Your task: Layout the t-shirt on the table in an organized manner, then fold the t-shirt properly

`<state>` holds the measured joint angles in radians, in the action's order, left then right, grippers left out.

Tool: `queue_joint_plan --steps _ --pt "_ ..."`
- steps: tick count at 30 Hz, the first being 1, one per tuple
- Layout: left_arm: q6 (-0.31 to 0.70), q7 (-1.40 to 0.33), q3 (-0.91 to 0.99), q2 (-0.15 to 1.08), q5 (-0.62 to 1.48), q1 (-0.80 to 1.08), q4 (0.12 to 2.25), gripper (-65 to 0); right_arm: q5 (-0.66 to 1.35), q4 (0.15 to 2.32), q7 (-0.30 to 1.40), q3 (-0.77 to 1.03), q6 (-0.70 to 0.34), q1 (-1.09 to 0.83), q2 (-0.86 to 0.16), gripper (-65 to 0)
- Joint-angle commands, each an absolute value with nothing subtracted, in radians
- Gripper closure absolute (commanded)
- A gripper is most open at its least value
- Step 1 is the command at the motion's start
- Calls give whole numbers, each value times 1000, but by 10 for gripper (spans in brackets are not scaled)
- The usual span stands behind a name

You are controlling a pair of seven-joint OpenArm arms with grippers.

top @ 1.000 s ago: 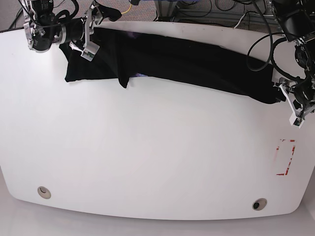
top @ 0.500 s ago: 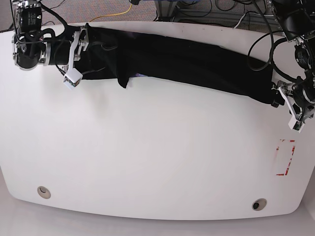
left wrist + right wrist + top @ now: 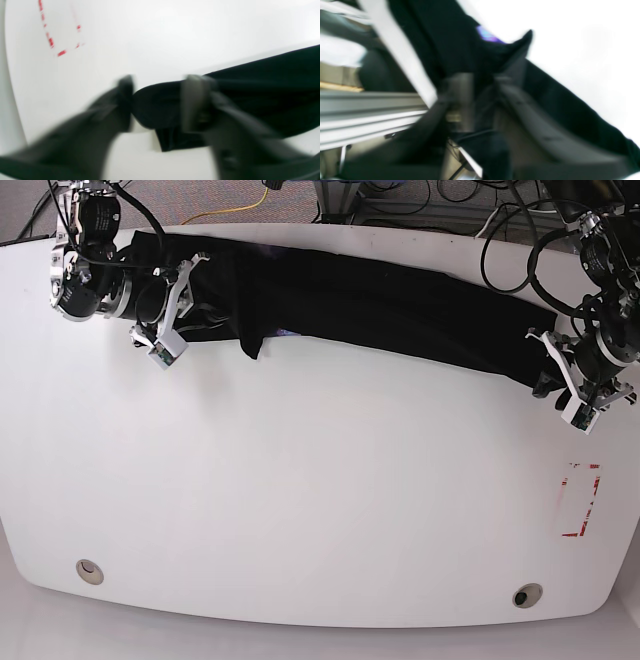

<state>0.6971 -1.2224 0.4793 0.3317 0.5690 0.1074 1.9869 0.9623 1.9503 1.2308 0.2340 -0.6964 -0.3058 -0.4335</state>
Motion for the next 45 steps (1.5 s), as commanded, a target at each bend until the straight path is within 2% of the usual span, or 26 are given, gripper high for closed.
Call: queue_joint_plan --steps 1,4,17,29,37,45 --pt "698 -1179 484 346 572 127 2003 -81 900 1968 1199 242 -698 -302 -426 -5" --pt "698 -1135 483 348 570 170 2003 -35 808 1968 1168 240 -698 -312 -395 -44" --pt "698 -1087 334 343 338 231 1894 -57 596 1929 1036 179 -698 -372 -380 -43" --pt "698 -1055 321 349 325 203 1685 -57 421 1722 857 117 -698 -366 -389 -43" --pt "698 -1009 320 346 323 143 1581 -57 321 1575 757 116 -698 -274 -390 -43" --pt "698 -1010 320 343 323 74 1524 -60 222 1457 743 119 -698 -136 -390 -43"
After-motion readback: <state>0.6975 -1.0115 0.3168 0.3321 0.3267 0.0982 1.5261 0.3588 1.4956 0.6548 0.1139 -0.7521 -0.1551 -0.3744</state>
